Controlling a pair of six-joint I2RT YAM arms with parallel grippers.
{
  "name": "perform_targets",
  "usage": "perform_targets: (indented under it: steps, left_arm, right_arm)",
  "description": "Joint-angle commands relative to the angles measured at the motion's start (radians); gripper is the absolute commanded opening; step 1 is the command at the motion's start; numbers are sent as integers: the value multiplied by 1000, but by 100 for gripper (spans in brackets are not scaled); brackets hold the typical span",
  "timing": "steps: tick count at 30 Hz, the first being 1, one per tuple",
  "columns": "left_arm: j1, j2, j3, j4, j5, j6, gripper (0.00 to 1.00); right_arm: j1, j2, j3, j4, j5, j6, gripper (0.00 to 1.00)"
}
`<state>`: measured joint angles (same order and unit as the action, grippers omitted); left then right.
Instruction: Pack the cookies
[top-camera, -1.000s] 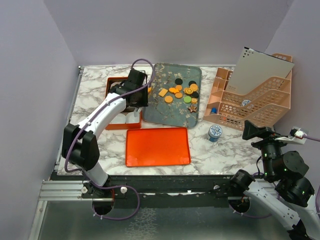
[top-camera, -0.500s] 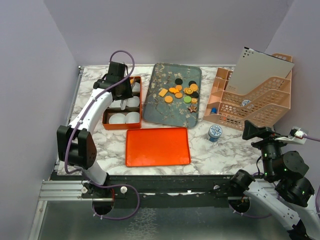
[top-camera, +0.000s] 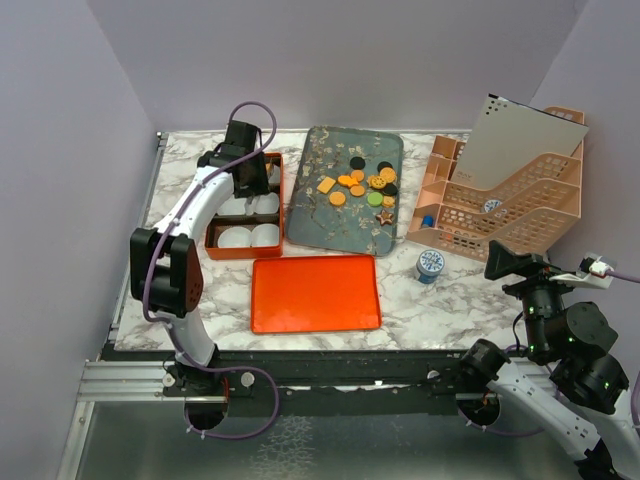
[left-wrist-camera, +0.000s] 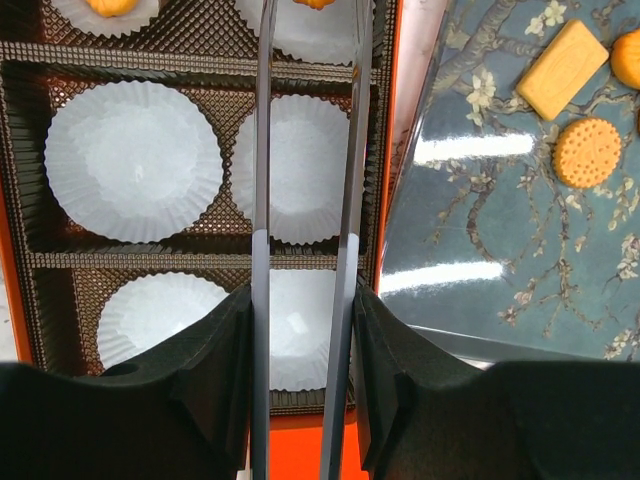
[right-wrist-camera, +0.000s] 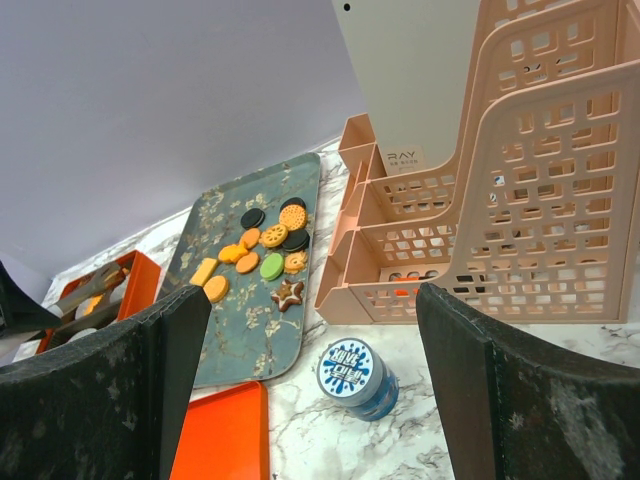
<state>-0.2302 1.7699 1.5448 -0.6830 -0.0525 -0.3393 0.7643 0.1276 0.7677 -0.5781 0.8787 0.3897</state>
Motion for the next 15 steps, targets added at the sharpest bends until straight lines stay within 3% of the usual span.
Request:
perform_targets:
  steps: [1, 11, 15]
  left_arm:
    - [3, 19, 14, 17, -15, 19, 0]
    - [3, 79, 5, 31, -25, 32, 0]
    - [3, 67, -9, 52, -52, 38, 12]
  right_arm:
    - [1, -1, -2, -15, 31, -18, 92]
    - [1, 5, -2, -13, 30, -20, 92]
    - [2, 4, -4, -11, 30, -21, 92]
